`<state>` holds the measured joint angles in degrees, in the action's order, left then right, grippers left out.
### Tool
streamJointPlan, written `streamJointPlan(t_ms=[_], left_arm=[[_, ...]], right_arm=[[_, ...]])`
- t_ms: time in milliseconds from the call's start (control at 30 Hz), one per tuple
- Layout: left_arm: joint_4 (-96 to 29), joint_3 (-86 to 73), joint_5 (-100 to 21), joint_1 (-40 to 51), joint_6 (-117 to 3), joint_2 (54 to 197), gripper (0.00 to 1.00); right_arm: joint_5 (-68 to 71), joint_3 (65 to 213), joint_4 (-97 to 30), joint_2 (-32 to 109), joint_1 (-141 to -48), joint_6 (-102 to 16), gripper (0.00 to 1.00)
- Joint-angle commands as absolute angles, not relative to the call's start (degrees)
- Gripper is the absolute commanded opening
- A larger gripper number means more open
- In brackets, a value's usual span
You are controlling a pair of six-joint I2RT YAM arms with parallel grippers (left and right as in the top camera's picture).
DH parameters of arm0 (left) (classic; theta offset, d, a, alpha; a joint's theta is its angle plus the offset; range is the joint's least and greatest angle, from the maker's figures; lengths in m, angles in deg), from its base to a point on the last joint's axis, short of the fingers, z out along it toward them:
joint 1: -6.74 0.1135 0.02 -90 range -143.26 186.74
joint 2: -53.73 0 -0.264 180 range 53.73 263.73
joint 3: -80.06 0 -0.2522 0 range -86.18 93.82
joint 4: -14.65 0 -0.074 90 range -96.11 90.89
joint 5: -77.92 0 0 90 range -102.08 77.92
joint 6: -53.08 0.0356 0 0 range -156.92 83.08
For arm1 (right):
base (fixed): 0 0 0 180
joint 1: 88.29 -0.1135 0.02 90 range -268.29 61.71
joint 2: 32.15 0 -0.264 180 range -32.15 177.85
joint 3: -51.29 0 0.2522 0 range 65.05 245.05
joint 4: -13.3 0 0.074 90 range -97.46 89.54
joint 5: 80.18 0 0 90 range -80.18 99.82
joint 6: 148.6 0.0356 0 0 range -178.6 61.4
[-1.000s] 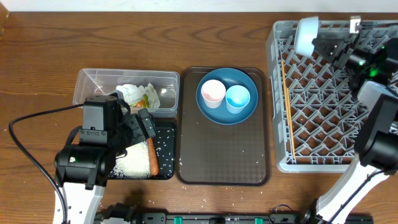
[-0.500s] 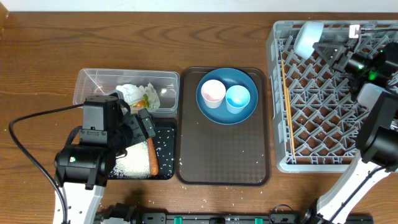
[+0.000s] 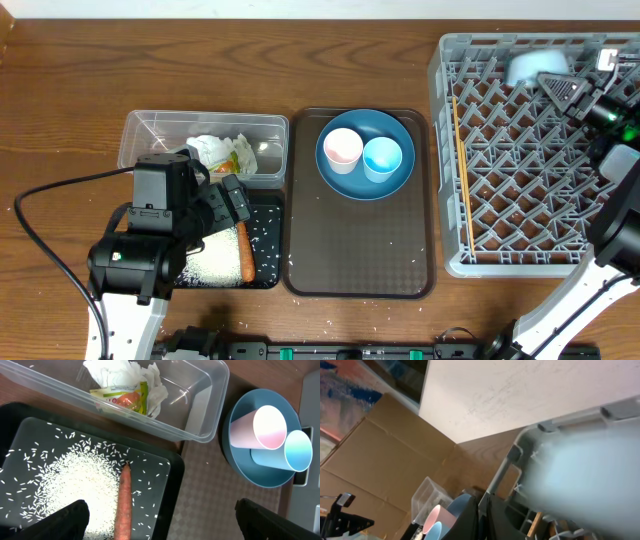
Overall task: Sort waste into correct bins and load items into the dishwasher rack
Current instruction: 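Lower the bowl into the far corner of the dish rack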
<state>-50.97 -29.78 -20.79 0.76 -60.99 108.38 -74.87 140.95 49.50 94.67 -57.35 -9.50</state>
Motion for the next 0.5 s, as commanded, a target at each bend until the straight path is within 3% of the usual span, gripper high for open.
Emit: streamJointPlan(t_ms=[0, 300, 467], left_arm=[[-50.94, -28.93, -21.08, 1.11, -60.51, 108.38, 0.96], [-50.94, -28.93, -21.08, 1.11, -60.49, 108.38, 0.96], [-50.94, -28.93, -21.08, 1.11, -60.51, 108.38, 0.96]], right_arm=[[-75.74, 141.17, 49.45, 94.96, -56.61, -8.01, 0.06], [-76.73, 141.17, 50.48, 94.93, -56.59, -2.39, 0.01], [-76.51, 141.23, 62.39, 94.93, -56.33, 7.20, 0.02]])
